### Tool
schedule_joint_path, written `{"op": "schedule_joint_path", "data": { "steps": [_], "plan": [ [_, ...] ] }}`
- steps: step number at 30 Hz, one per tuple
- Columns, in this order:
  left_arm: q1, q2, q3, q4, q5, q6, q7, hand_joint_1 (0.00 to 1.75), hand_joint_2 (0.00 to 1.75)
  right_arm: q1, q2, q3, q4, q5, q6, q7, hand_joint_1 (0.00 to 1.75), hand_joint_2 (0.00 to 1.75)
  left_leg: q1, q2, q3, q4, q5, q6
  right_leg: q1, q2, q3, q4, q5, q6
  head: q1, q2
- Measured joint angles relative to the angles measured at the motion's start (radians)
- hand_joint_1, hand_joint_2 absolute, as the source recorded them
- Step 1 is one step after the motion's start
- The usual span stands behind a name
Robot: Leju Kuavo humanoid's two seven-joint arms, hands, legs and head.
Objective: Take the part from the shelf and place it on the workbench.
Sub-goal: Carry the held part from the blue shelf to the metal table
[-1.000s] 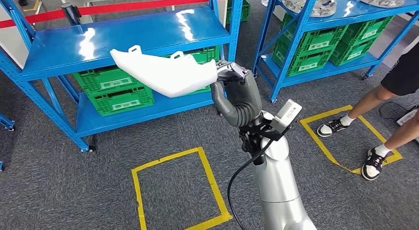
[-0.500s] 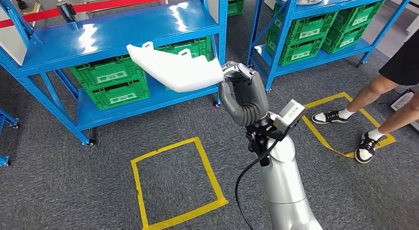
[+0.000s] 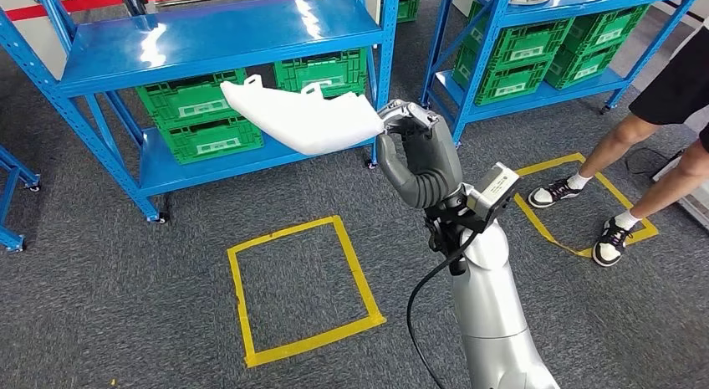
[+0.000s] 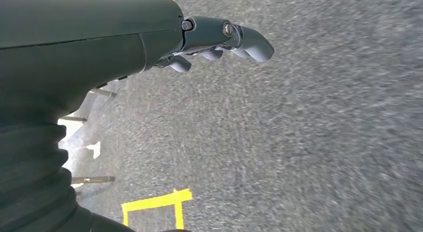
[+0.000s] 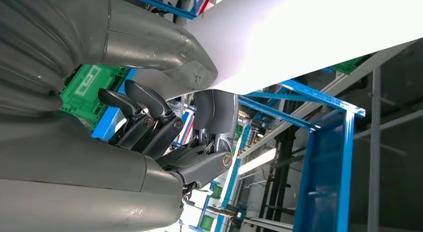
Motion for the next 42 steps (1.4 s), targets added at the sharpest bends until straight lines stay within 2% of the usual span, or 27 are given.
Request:
{"op": "schedule_joint_path", "data": {
  "steps": [1, 2, 3, 4, 6, 8, 9, 11, 12, 13, 15, 16, 17, 19, 20, 21, 23, 24, 26, 27, 29, 31, 32, 34, 36, 40, 42],
  "plan": [
    [0.001, -0.001, 0.002, 0.0, 0.0, 0.001, 0.002, 0.0, 1.75, -0.001, -0.002, 0.0, 0.0, 0.0, 0.0, 0.001, 1.75, 1.75, 0.0, 0.001, -0.014, 0.003, 0.008, 0.0, -0.001, 0.0, -0.013, 0.064, -0.03, 0.003, 0.0, 0.0],
    [0.003, -0.002, 0.004, 0.001, 0.0, 0.001, 0.004, 0.0, 1.75, -0.001, -0.006, 0.0, 0.0, 0.0, 0.0, 0.003, 1.75, 1.75, 0.0, 0.001, -0.029, 0.007, 0.017, 0.0, -0.001, 0.0, -0.014, 0.105, -0.037, 0.005, 0.0, 0.0],
    [0.005, -0.004, 0.006, 0.001, -0.001, 0.001, 0.006, 0.0, 1.75, -0.001, -0.008, 0.0, 0.0, 0.0, 0.001, 0.005, 1.75, 1.75, 0.0, 0.001, -0.043, 0.011, 0.024, -0.001, -0.003, 0.0, 0.001, 0.111, -0.024, 0.006, 0.0, 0.0],
    [0.007, -0.006, 0.007, 0.001, -0.002, 0.001, 0.008, 0.0, 1.75, -0.002, -0.01, 0.0, 0.0, 0.0, 0.001, 0.008, 1.75, 1.75, 0.0, 0.002, -0.057, 0.015, 0.031, -0.002, -0.004, 0.0, 0.033, 0.081, 0.001, 0.005, 0.0, 0.0],
    [0.013, -0.012, 0.009, 0.002, -0.007, 0.001, 0.018, 0.0, 1.75, -0.004, -0.014, 0.0, 0.0, 0.0, 0.0, 0.015, 1.75, 1.75, -0.001, 0.001, -0.078, 0.026, 0.042, -0.01, -0.004, 0.002, 0.134, -0.054, 0.032, -0.001, 0.0, 0.0],
    [0.019, -0.017, 0.01, 0.003, -0.011, 0.001, 0.028, 0.0, 1.75, -0.004, -0.017, 0.0, 0.0, 0.001, -0.003, 0.019, 1.75, 1.75, -0.002, 0.001, -0.09, 0.03, 0.055, -0.022, 0.001, 0.005, 0.203, -0.165, 0.019, -0.013, 0.0, 0.0],
    [0.021, -0.019, 0.01, 0.004, -0.012, 0.001, 0.031, 0.0, 1.75, -0.003, -0.019, 0.0, 0.0, 0.002, -0.004, 0.02, 1.75, 1.75, -0.002, 0.001, -0.093, 0.029, 0.063, -0.03, 0.004, 0.006, 0.212, -0.186, 0.01, -0.019, 0.0, 0.0],
    [0.026, -0.021, 0.01, 0.004, -0.014, 0.001, 0.035, 0.0, 1.75, 0.0, -0.022, 0.0, 0.0, 0.002, -0.004, 0.021, 1.75, 1.75, -0.001, 0.0, -0.1, 0.027, 0.068, -0.043, 0.001, 0.004, 0.203, -0.196, 0.021, -0.034, -0.001, 0.0],
    [0.029, -0.021, 0.01, 0.005, -0.014, 0.001, 0.036, 0.0, 1.75, 0.001, -0.022, 0.0, 0.0, 0.002, -0.005, 0.022, 1.75, 1.75, -0.001, 0.0, -0.107, 0.038, 0.051, -0.048, -0.001, 0.002, 0.196, -0.198, 0.031, -0.043, -0.002, 0.0],
    [0.03, -0.022, 0.01, 0.005, -0.014, 0.001, 0.037, 0.0, 1.75, 0.001, -0.022, 0.0, 0.0, 0.002, -0.005, 0.022, 1.75, 1.75, -0.001, -0.001, -0.118, 0.068, 0.016, -0.051, -0.003, 0.001, 0.187, -0.201, 0.041, -0.05, -0.003, 0.0],
    [0.031, -0.022, 0.01, 0.006, -0.017, 0.002, 0.038, 0.0, 1.75, 0.002, -0.022, 0.0, 0.0, 0.002, -0.008, 0.021, 1.75, 1.75, 0.0, -0.002, -0.146, 0.177, -0.079, -0.055, -0.001, -0.001, 0.164, -0.2, 0.061, -0.058, -0.006, 0.0],
    [0.031, -0.022, 0.01, 0.006, -0.019, 0.004, 0.038, 0.0, 1.75, 0.004, -0.022, 0.0, 0.0, 0.002, -0.01, 0.019, 1.75, 1.75, 0.0, -0.003, -0.156, 0.238, -0.112, -0.056, 0.0, -0.001, 0.151, -0.199, 0.072, -0.059, -0.006, 0.0],
    [0.031, -0.02, 0.01, 0.006, -0.02, 0.008, 0.037, 0.0, 1.75, 0.006, -0.023, 0.0, 0.0, 0.001, -0.012, 0.015, 1.75, 1.75, 0.0, -0.003, -0.158, 0.282, -0.122, -0.057, 0.002, -0.002, 0.137, -0.198, 0.083, -0.06, -0.006, 0.0],
    [0.029, -0.014, 0.012, 0.005, -0.014, 0.019, 0.028, 0.0, 1.75, 0.009, -0.025, 0.0, 0.0, 0.0, -0.016, 0.008, 1.75, 1.75, 0.0, -0.003, -0.12, 0.283, -0.078, -0.055, 0.003, -0.002, 0.105, -0.194, 0.105, -0.058, -0.006, 0.0],
    [0.026, -0.009, 0.014, 0.005, -0.008, 0.023, 0.019, 0.0, 1.75, 0.009, -0.026, 0.0, 0.0, 0.0, -0.018, 0.004, 1.75, 1.75, 0.0, -0.003, -0.078, 0.237, -0.05, -0.052, 0.003, -0.001, 0.09, -0.19, 0.116, -0.055, -0.006, 0.0],
    [0.021, -0.003, 0.016, 0.004, -0.004, 0.024, 0.01, 0.0, 1.75, 0.008, -0.026, -0.001, 0.0, 0.0, -0.019, 0.0, 1.75, 1.75, -0.001, -0.003, -0.025, 0.168, -0.041, -0.048, 0.004, -0.001, 0.076, -0.186, 0.125, -0.052, -0.006, 0.0],
    [0.006, 0.008, 0.019, 0.001, -0.001, 0.02, -0.005, 0.0, 1.75, 0.002, -0.026, -0.002, 0.0, 0.0, -0.019, -0.009, 1.75, 1.75, -0.006, -0.006, 0.06, 0.038, -0.06, -0.04, 0.006, -0.004, 0.061, -0.181, 0.144, -0.043, -0.005, 0.0],
    [-0.001, 0.012, 0.02, -0.001, -0.002, 0.019, -0.009, 0.0, 1.75, -0.002, -0.026, -0.002, 0.0, 0.0, -0.021, -0.013, 1.75, 1.75, -0.009, -0.007, 0.075, 0.004, -0.072, -0.036, 0.006, -0.005, 0.058, -0.183, 0.155, -0.038, -0.006, 0.0],
    [-0.01, 0.018, 0.022, -0.001, -0.007, 0.014, -0.01, 0.0, 1.75, -0.006, -0.026, -0.004, 0.001, 0.001, -0.029, -0.022, 1.75, 1.75, -0.009, -0.006, 0.064, -0.007, -0.058, -0.024, 0.005, -0.006, 0.054, -0.188, 0.17, -0.026, -0.007, 0.0],
    [-0.012, 0.021, 0.022, -0.002, -0.012, 0.011, -0.005, 0.0, 1.75, -0.005, -0.026, -0.006, 0.001, 0.001, -0.034, -0.027, 1.75, 1.75, -0.007, -0.004, 0.055, -0.008, -0.046, -0.015, 0.004, -0.004, 0.049, -0.18, 0.156, -0.02, -0.008, 0.0],
    [-0.012, 0.025, 0.022, -0.002, -0.023, 0.007, 0.013, 0.0, 1.75, -0.002, -0.027, -0.015, 0.0, 0.0, -0.042, -0.033, 1.75, 1.75, -0.003, 0.003, 0.032, -0.009, -0.019, -0.001, 0.001, 0.0, 0.025, -0.109, 0.068, -0.009, -0.006, 0.0],
    [-0.009, 0.029, 0.023, -0.002, -0.028, 0.008, 0.028, 0.0, 1.75, 0.004, -0.027, -0.026, -0.004, 0.0, -0.043, -0.036, 1.75, 1.75, -0.003, 0.005, 0.0, -0.006, 0.007, 0.003, -0.001, 0.001, -0.002, 0.023, -0.032, 0.0, -0.005, 0.0],
    [-0.008, 0.03, 0.023, -0.002, -0.029, 0.009, 0.032, 0.0, 1.75, 0.01, -0.027, -0.032, -0.007, 0.0, -0.042, -0.037, 1.75, 1.75, -0.003, 0.005, -0.019, -0.003, 0.021, 0.003, -0.003, 0.001, -0.007, 0.081, -0.05, 0.003, -0.005, 0.0],
    [-0.004, 0.034, 0.023, -0.002, -0.028, 0.013, 0.031, 0.0, 1.75, 0.019, -0.027, -0.042, -0.013, 0.0, -0.036, -0.038, 1.75, 1.75, -0.002, 0.006, -0.056, 0.005, 0.043, 0.0, -0.006, 0.001, 0.014, 0.125, -0.019, 0.006, -0.004, 0.0],
    [-0.002, 0.037, 0.023, -0.002, -0.027, 0.015, 0.027, 0.0, 1.75, 0.022, -0.027, -0.047, -0.015, 0.0, -0.031, -0.037, 1.75, 1.75, -0.002, 0.006, -0.075, 0.011, 0.054, -0.003, -0.008, 0.001, 0.042, 0.11, 0.018, 0.006, -0.005, 0.0],
    [-0.002, 0.037, 0.023, -0.002, -0.027, 0.016, 0.026, 0.0, 1.75, 0.022, -0.027, -0.048, -0.015, 0.0, -0.029, -0.036, 1.75, 1.75, -0.002, 0.006, -0.081, 0.013, 0.057, -0.005, -0.008, 0.001, 0.056, 0.095, 0.029, 0.006, -0.004, 0.0],
    [-0.002, 0.038, 0.023, -0.001, -0.027, 0.017, 0.023, 0.0, 1.75, 0.021, -0.027, -0.048, -0.016, 0.0, -0.025, -0.036, 1.75, 1.75, -0.001, 0.006, -0.09, 0.016, 0.062, -0.006, -0.009, 0.001, 0.084, 0.06, 0.038, 0.005, -0.004, 0.0]
  ]
}}
